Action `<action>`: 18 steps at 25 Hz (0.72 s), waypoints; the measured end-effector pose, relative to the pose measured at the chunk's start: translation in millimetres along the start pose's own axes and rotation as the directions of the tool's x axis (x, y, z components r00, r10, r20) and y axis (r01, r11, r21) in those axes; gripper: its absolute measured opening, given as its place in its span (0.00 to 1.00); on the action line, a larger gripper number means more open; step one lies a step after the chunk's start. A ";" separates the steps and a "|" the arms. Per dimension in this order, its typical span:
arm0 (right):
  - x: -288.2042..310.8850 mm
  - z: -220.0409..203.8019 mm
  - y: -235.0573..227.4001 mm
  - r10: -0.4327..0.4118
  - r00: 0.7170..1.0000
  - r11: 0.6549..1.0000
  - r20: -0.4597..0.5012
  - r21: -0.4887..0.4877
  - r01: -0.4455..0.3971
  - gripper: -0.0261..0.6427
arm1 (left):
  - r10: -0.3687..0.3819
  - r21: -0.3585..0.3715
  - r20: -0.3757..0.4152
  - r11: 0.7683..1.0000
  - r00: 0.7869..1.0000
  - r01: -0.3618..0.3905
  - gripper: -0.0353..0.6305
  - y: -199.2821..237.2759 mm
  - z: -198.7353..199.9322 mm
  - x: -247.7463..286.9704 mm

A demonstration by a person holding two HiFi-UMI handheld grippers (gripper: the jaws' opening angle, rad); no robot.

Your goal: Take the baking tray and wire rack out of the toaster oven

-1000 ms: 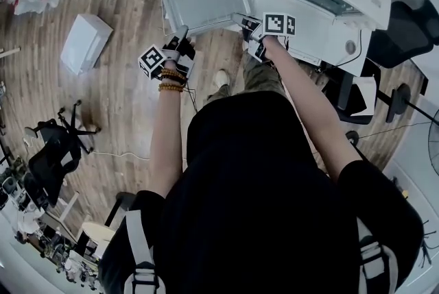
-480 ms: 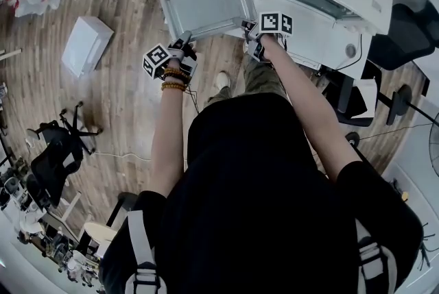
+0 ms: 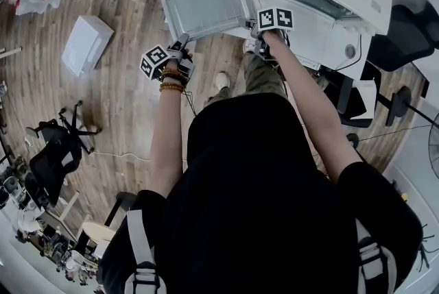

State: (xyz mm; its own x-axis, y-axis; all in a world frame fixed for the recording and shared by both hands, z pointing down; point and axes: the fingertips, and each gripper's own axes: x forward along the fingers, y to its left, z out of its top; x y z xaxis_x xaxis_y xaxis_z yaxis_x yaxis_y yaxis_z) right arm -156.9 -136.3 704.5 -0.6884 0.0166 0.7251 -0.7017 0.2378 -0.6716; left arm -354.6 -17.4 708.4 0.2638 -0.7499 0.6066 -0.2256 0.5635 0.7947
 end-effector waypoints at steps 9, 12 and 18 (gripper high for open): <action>-6.3 -9.7 7.5 0.045 0.973 0.999 -0.226 0.022 -0.041 0.42 | -0.039 -0.057 0.065 0.997 0.997 0.043 0.12 -3.0 7.4 -4.5; -8.2 -26.5 12.8 0.075 0.943 0.995 -0.324 -0.032 -0.090 0.45 | -0.047 -0.039 0.077 0.998 0.996 0.050 0.11 -5.3 15.6 -10.2; -12.7 -36.1 12.1 0.082 0.960 0.992 -0.268 -0.073 -0.105 0.44 | 0.017 0.046 0.025 0.999 1.000 -0.018 0.31 -2.7 9.7 -8.6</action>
State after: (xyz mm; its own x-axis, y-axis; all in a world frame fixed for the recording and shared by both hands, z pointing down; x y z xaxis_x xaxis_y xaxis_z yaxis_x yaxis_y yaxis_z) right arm -150.0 -98.5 692.6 -0.6692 0.2958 0.6817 -0.6101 0.3049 -0.7313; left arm -365.4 -15.8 700.8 0.2365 -0.7485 0.6196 -0.2734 0.5606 0.7816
